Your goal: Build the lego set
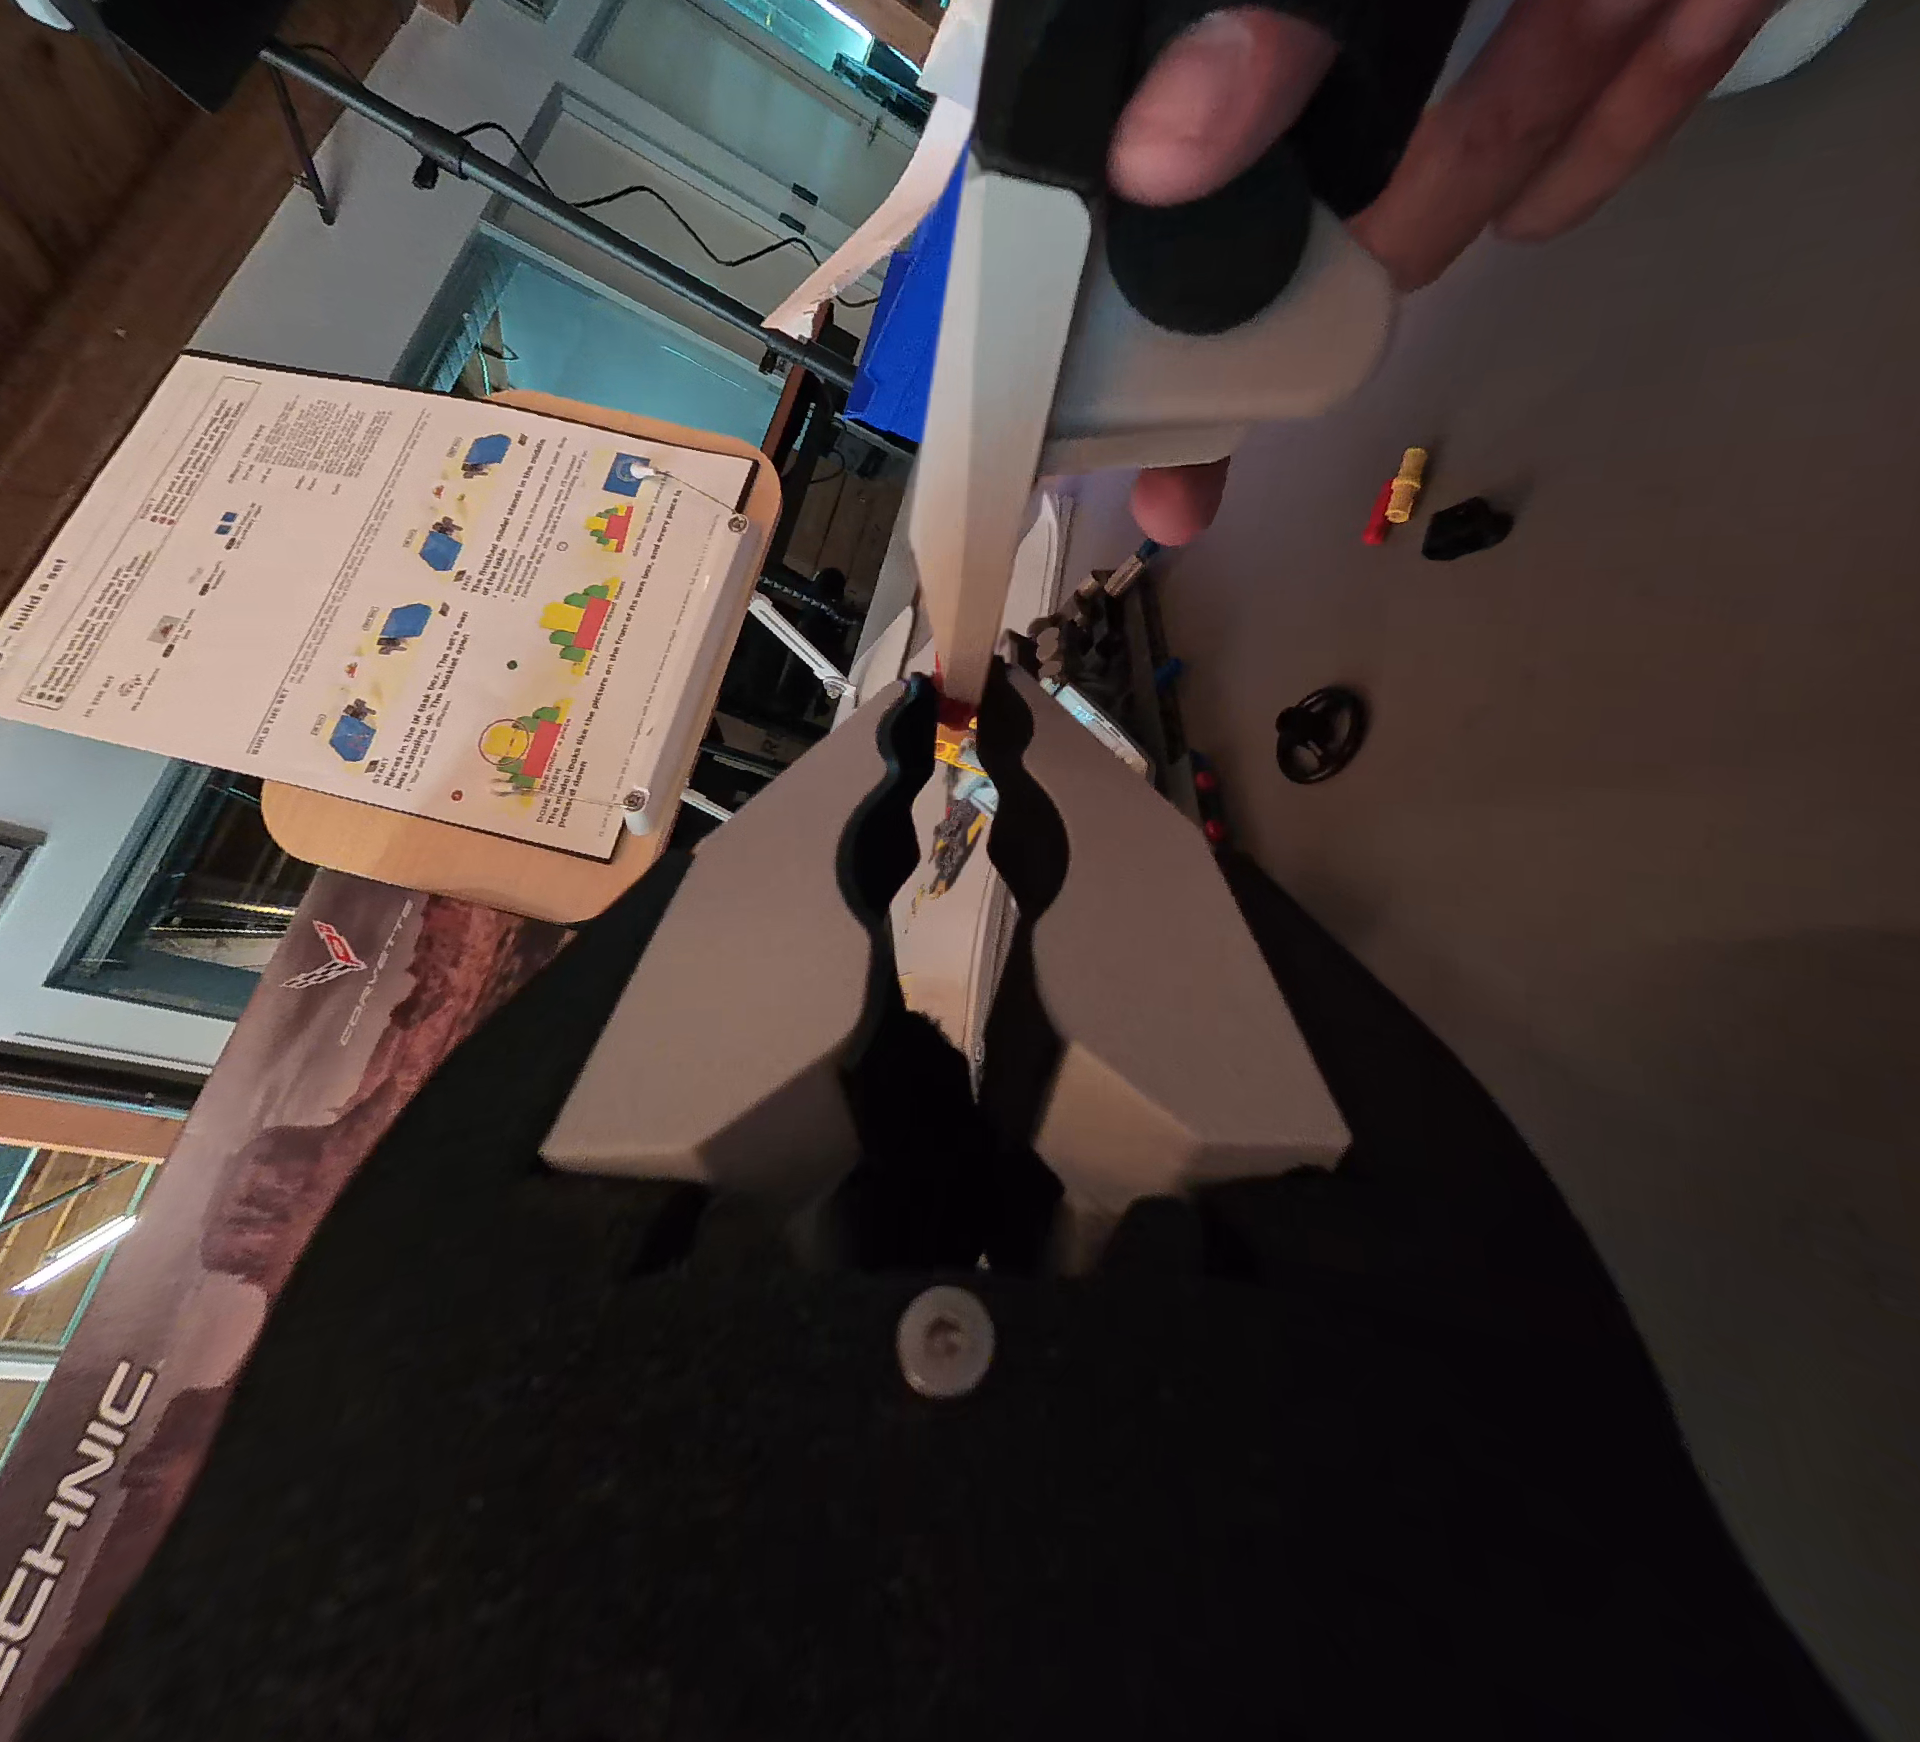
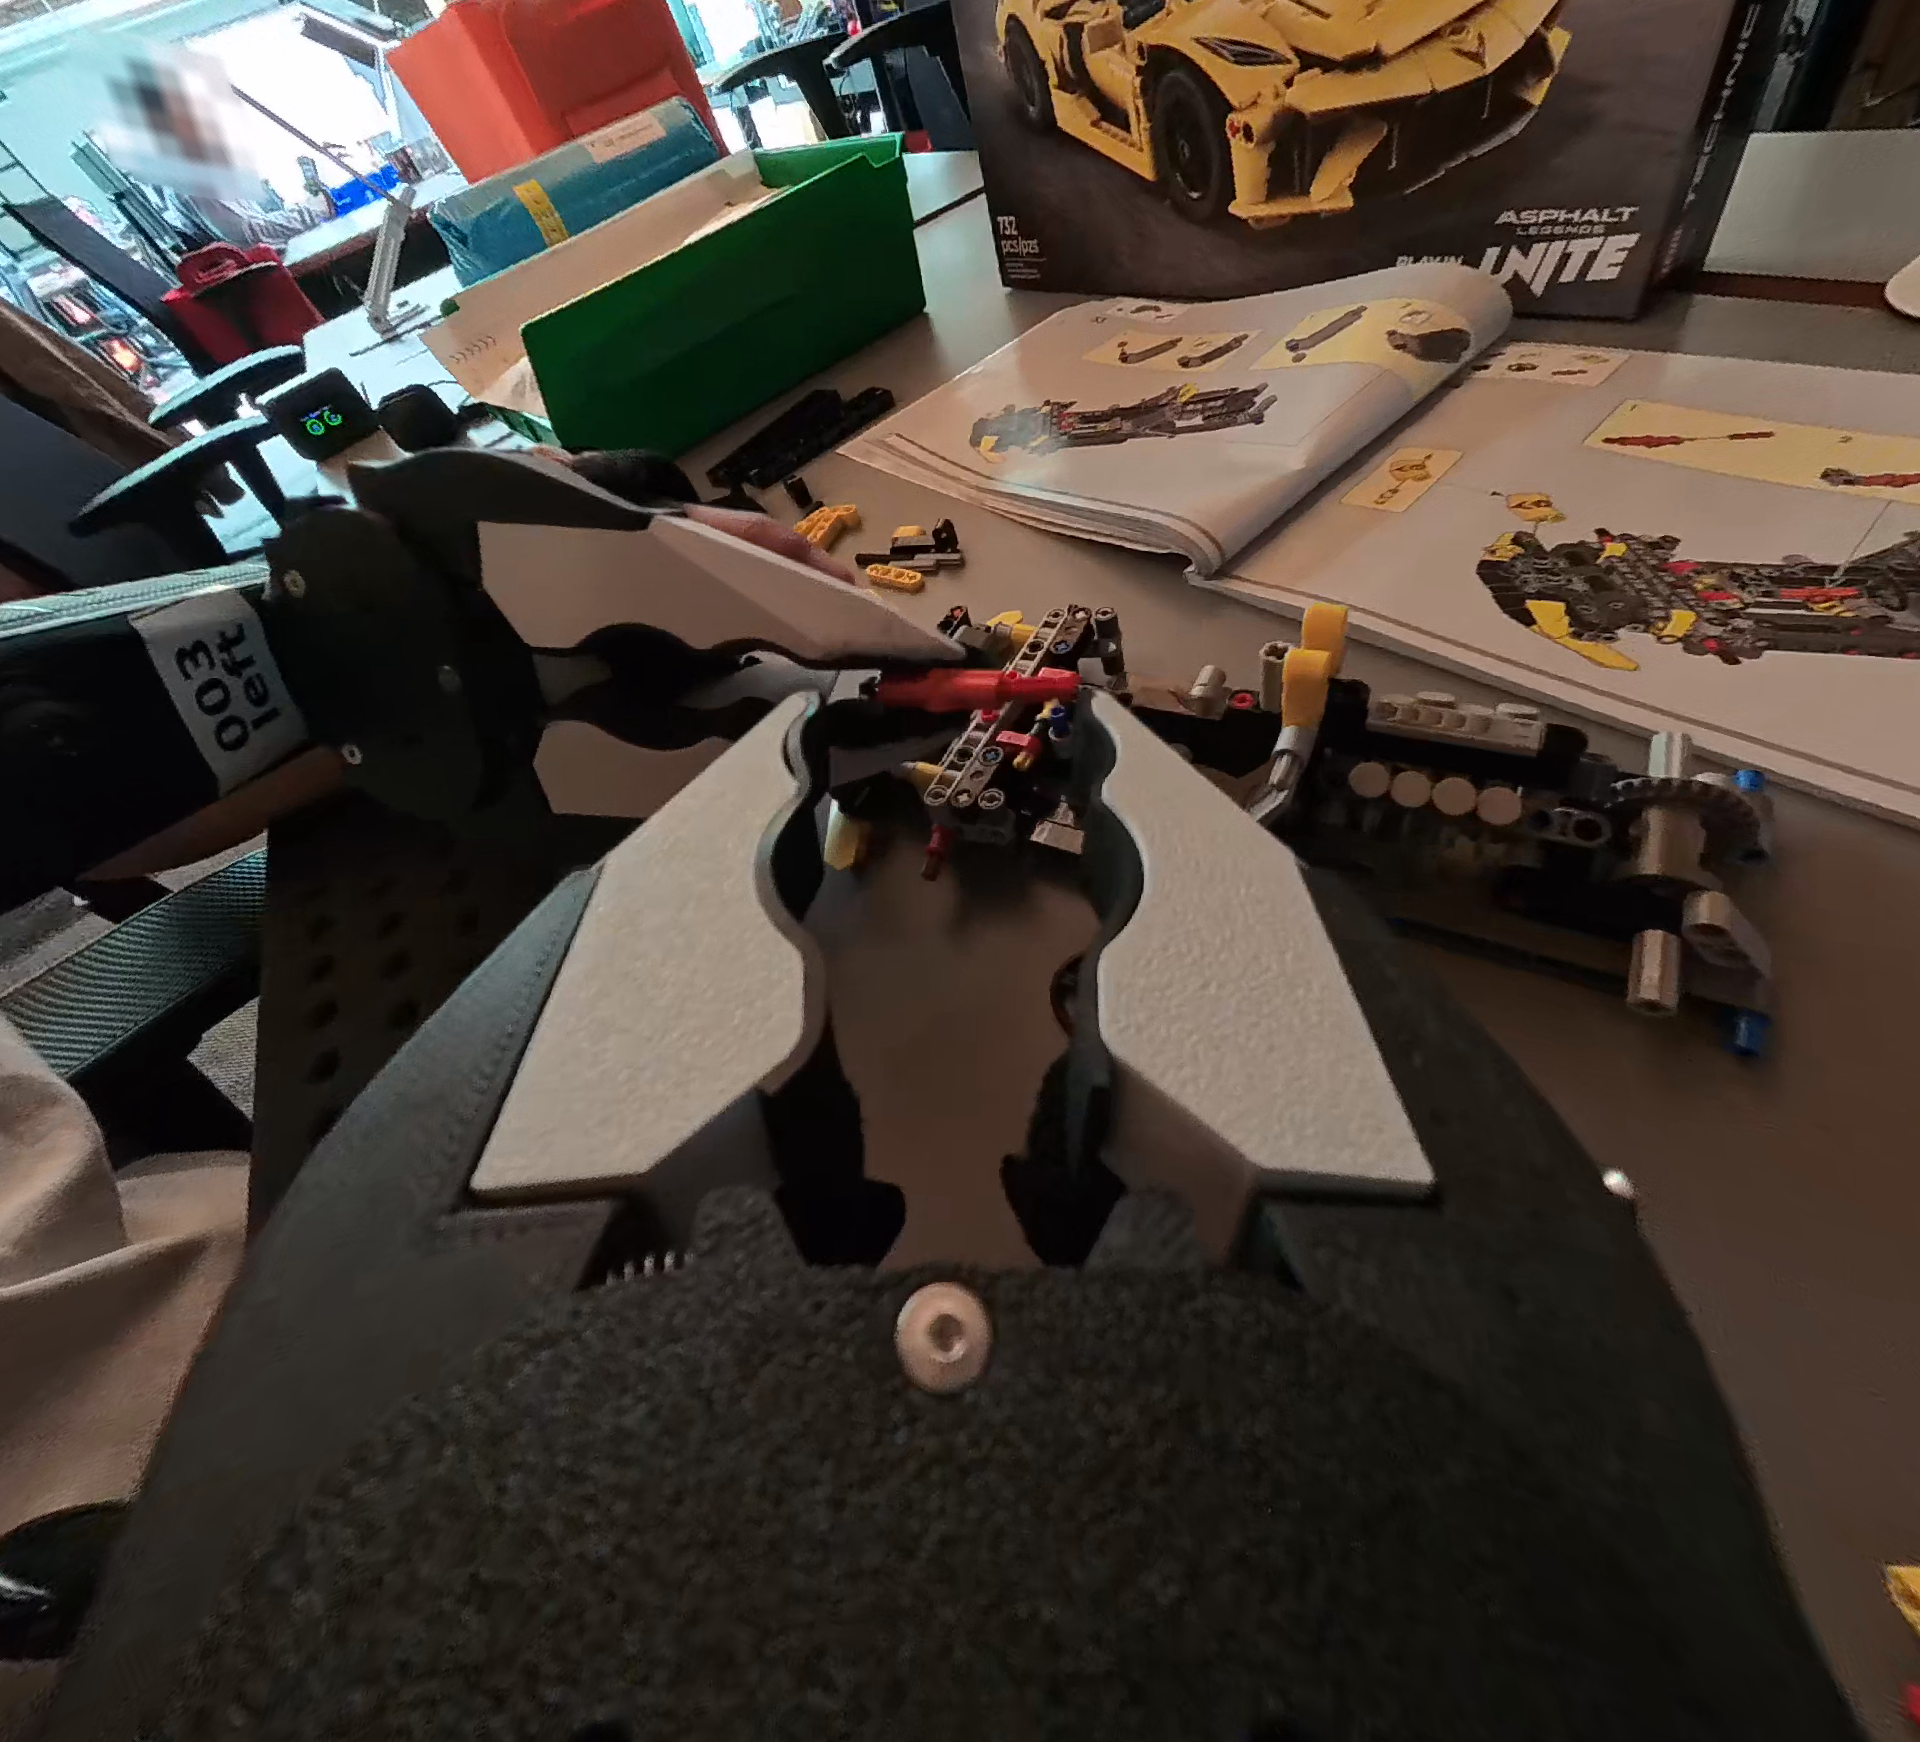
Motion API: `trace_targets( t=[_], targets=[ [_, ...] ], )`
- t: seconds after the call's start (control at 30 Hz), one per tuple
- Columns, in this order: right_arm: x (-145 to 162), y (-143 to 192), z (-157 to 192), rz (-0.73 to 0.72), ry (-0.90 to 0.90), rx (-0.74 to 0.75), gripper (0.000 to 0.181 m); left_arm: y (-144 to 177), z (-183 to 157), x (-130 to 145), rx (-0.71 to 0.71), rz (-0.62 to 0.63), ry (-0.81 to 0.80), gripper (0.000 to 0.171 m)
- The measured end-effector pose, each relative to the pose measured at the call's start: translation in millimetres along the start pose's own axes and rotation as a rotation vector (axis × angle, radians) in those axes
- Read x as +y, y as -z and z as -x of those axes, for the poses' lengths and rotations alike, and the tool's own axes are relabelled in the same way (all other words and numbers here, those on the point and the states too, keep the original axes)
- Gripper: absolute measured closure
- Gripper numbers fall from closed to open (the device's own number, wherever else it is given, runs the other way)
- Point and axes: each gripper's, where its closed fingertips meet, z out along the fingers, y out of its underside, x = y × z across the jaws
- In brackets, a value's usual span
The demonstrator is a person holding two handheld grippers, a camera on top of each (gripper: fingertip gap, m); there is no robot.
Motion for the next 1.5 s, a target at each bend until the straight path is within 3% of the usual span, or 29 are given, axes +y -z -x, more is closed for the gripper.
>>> trace_targets(
  t=[0.13,0.67,0.87,1.5],
  targets=[
    [-3,1,-4,-0.021,0.052,0.050,0.144,0,-1,-2,-0.005,-0.004,-0.007,0.166],
    [-1,-6,-13,-0.035,0.039,0.203,0.144,-4,2,6,-0.032,0.068,-0.014,0.166],
    [0,-5,-12,-0.004,0.192,0.270,0.145,-3,-3,7,-0.008,0.066,-0.044,0.166],
    [2,-6,-11,0.010,-0.002,0.194,0.146,-4,-2,7,-0.022,0.068,-0.020,0.166]
  ],
)
